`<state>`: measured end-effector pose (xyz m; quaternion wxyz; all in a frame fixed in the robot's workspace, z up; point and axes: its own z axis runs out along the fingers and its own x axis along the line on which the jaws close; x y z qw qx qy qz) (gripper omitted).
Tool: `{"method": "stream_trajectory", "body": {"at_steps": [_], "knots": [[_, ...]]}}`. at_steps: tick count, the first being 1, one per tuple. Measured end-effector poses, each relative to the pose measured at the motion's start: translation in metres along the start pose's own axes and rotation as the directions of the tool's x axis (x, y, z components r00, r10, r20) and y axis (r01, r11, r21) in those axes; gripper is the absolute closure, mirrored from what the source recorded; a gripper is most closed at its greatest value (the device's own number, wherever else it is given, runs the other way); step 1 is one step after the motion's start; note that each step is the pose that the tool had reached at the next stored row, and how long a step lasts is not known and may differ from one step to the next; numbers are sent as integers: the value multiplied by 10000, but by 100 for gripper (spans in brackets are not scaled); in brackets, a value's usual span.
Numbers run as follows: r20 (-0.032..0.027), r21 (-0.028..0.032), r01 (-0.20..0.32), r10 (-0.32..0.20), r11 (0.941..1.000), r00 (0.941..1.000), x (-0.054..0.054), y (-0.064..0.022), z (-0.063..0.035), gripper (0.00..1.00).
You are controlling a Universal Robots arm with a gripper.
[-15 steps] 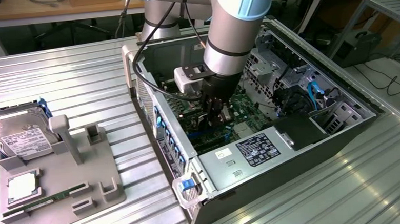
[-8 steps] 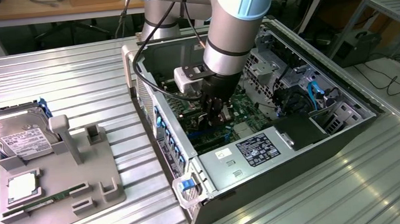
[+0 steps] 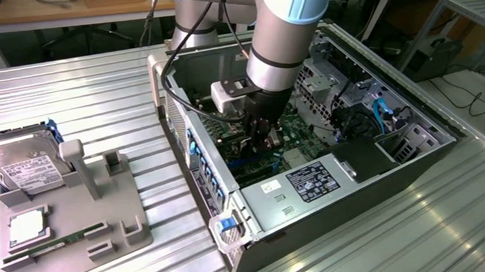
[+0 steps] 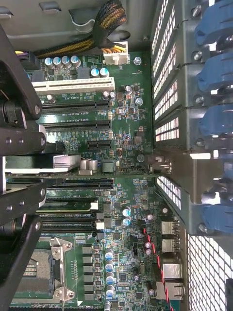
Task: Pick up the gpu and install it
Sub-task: 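Insert the gpu into the slot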
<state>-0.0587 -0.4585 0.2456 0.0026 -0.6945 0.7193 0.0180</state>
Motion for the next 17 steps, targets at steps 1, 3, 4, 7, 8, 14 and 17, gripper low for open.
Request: {"method": "stream_trajectory", "body": {"at_steps": [1,3,4,7,8,14,17], "knots": [[-1,0,11,-11,10000,10000,-4,0,1,72],[-4,-2,16,-16,10000,10000,-4,1,1,72],[-4,-2,20,-20,10000,10000,-4,1,1,72],[-3,-3,76,-76,10000,10000,-4,1,4,72],[-4,-4,117,-117,9999,9999,-4,1,6,72],[-6,-8,263,-263,9997,9997,-4,-3,11,72],[-7,-8,250,-250,9997,9997,-2,-4,13,72]]}}
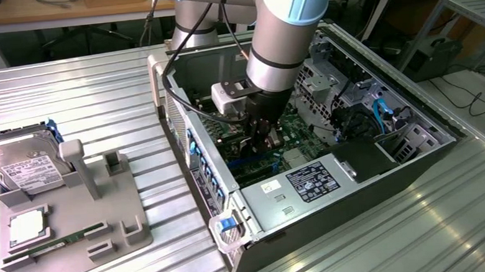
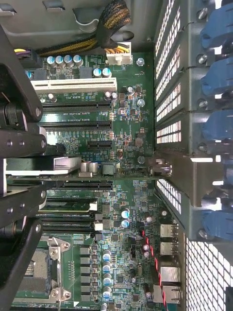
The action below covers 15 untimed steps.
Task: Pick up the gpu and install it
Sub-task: 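Insert the gpu into the slot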
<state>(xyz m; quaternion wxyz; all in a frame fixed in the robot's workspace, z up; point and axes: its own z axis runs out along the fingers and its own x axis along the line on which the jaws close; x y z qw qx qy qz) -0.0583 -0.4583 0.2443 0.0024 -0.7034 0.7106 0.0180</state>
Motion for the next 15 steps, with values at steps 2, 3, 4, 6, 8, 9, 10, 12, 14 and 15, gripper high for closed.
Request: {"method": "stream_trajectory", "body": {"at_steps": [2,3,4,6,8,9,10,12,14,15], "knots": [[2,1,-11,11,10000,10000,1,0,1,72],[2,1,-13,13,10000,10000,1,0,1,72],[2,1,-15,15,10000,10000,1,0,0,72],[3,0,-31,31,10000,10000,3,0,0,72],[4,1,-61,61,10000,10000,4,0,0,72],[6,2,-64,64,10000,10000,4,0,1,72],[6,2,-64,64,10000,10000,5,0,3,72],[4,-16,-65,65,10000,10000,4,1,9,72],[5,-38,-65,65,10000,10000,5,0,18,72],[5,-44,-66,66,10000,10000,5,0,23,72]]}}
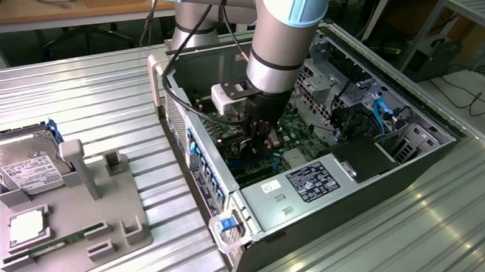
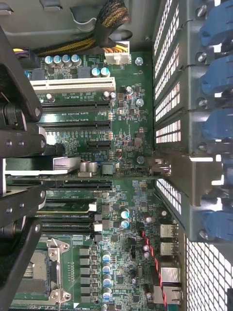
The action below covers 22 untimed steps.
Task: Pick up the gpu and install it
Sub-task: 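Insert the gpu into the slot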
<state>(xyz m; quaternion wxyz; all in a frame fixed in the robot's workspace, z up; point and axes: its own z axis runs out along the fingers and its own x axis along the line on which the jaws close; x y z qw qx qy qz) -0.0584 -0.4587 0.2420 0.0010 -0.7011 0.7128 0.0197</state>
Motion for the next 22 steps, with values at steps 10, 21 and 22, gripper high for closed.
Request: {"method": "stream_trajectory", "body": {"at_steps": [10,21,22], "knots": [[12,-34,-1,1,10000,10000,1,-1,40,72],[14,-33,0,0,10000,10000,1,-1,40,72],[14,-33,0,1,10000,10000,1,-1,41,72]]}}
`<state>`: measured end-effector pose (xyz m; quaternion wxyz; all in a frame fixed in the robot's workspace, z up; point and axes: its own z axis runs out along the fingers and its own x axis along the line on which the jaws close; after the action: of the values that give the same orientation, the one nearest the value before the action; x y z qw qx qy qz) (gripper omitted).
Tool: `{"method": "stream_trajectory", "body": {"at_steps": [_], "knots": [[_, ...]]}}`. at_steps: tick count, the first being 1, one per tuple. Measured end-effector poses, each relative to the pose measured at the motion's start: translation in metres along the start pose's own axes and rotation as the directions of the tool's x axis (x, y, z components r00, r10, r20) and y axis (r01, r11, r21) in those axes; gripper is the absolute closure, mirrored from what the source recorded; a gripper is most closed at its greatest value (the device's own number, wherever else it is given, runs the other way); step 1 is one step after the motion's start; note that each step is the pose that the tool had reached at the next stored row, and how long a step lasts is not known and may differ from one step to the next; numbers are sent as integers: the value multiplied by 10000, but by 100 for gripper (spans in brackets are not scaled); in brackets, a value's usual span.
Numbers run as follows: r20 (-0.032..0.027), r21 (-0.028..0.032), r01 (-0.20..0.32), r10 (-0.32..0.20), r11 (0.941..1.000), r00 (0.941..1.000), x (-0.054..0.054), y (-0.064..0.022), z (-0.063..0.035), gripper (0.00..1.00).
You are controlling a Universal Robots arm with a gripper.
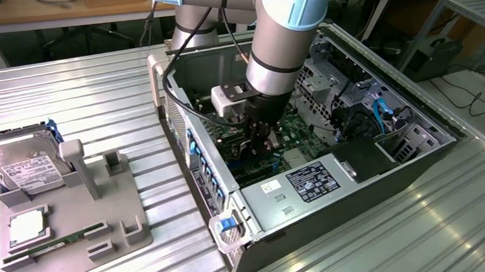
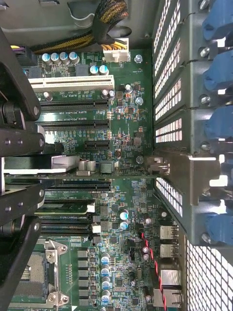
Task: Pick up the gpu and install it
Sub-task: 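Insert the gpu into the slot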
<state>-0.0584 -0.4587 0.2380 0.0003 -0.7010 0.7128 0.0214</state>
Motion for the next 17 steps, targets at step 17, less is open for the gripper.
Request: {"method": "stream_trajectory", "body": {"at_steps": [17], "knots": [[24,15,1,-1,10000,10000,2,-2,121,71]]}}
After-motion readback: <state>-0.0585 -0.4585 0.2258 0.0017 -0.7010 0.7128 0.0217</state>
